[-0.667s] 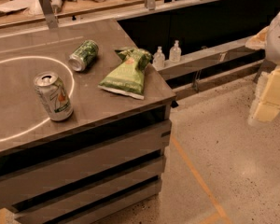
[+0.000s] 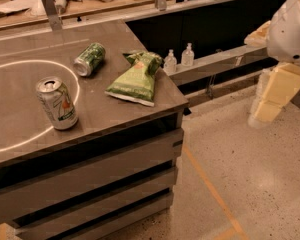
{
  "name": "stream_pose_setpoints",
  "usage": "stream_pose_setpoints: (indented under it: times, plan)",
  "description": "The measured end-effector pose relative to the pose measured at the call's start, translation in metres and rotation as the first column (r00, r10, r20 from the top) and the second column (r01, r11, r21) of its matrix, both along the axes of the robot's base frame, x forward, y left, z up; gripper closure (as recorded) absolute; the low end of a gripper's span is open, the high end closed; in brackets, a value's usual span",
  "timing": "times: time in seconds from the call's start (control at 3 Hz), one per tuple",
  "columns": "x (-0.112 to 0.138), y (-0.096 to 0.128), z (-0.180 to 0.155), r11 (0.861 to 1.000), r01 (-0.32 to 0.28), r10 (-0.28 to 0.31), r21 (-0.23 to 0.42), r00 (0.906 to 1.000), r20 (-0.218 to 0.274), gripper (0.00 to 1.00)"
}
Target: Knock 7up can over
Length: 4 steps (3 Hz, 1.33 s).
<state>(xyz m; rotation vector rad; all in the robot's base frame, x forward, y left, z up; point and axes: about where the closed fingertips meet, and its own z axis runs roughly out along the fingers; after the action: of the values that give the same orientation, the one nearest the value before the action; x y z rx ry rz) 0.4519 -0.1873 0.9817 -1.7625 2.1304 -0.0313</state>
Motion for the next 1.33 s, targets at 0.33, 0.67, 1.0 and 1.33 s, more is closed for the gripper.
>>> stream_pose_setpoints:
  times: [0.33,0.67,1.0,1.33]
  plan:
    - [0.023,0.070,0.009,0.984,-0.145,0.141,0.101,0.9890,0.045,0.00]
    - [0.037,0.157,0.022,0.932,-0.310,0.295,0.185,0.9496,0.105,0.00]
    - [0.042,0.253,0.032,0.836,-0.458,0.427,0.303,0.8890,0.165,0.00]
    - [0.032,0.317,0.031,0.777,-0.501,0.471,0.380,0.8643,0.177,0.00]
